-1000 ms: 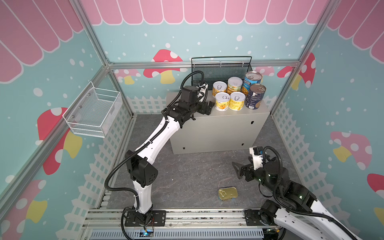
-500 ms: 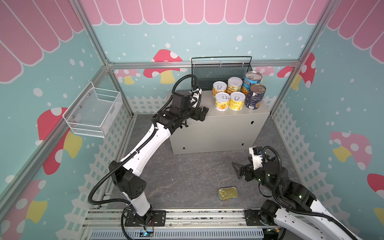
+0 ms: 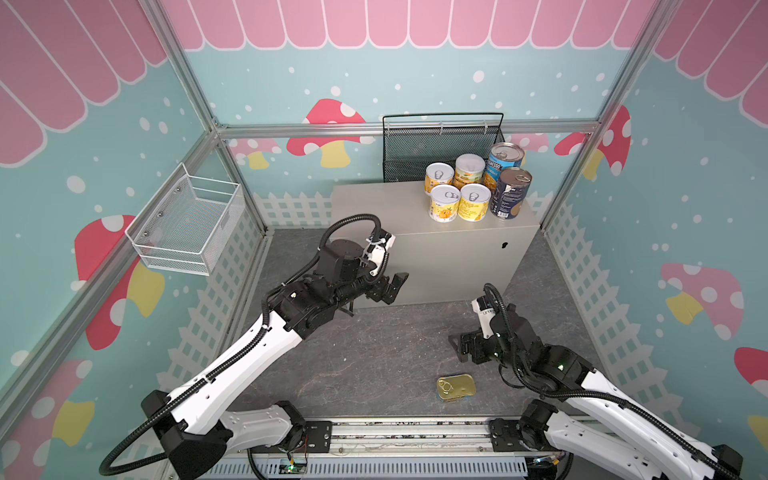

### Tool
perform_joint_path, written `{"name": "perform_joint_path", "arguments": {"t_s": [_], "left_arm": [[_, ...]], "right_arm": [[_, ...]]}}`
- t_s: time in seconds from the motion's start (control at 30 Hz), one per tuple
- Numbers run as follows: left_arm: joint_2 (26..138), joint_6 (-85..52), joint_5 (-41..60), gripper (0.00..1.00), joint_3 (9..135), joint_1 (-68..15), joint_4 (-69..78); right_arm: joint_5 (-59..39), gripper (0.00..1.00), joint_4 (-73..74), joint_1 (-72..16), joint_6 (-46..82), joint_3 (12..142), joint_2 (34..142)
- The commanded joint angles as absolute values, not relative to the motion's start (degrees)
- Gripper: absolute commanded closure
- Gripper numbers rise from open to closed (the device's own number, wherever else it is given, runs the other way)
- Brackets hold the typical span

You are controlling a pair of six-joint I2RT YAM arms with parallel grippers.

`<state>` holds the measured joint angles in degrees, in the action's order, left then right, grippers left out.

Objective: Place and organize the canned foods onto the counter
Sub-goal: 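Lower the left gripper from the cabinet while the right gripper grasps the gold tin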

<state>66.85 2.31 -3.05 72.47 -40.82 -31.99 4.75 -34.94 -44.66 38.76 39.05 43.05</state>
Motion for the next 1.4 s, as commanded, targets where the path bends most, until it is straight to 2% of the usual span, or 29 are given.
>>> {"name": "perform_joint_path", "arguments": {"t_s": [0.0,0.27,0.57,0.73,0.93,1.07,1.27,1.37], "left_arm": [[61.73,0.03,-5.49,0.01,67.22,-42.25,-31.79],[51.58,-5.36,-8.9,0.01,58.84,-43.66,-29.45],[51.98,-5.79,-9.94,0.01,59.45,-45.17,-29.66],[52.29,-5.97,-9.68,0.01,59.47,-45.44,-29.71],[52.33,-6.34,-9.71,0.01,58.68,-45.61,-28.78],[53.13,-7.15,-8.74,0.01,57.66,-45.62,-27.65],[52.07,-8.52,-9.17,0.01,55.74,-46.95,-28.67],[50.13,-11.77,-6.09,0.01,52.18,-47.11,-28.74]], "right_arm": [[-0.8,0.01,-37.24,-46.23,45.39,37.19,43.91],[-6.19,0.01,-44.63,-50.86,50.87,38.59,48.12],[-13.27,0.0,-42.72,-52.34,55.43,33.77,47.89],[-14.46,0.0,-39.51,-54.09,58.68,30.58,47.42],[-12.99,0.0,-43.97,-55.87,59.65,29.88,44.41],[-12.72,0.0,-38.63,-55.87,60.02,27.2,45.21],[-10.11,0.01,-26.59,-55.79,58.44,25.45,51.77],[-7.41,0.0,-21.19,-55.62,56.42,25.89,56.05]]}}
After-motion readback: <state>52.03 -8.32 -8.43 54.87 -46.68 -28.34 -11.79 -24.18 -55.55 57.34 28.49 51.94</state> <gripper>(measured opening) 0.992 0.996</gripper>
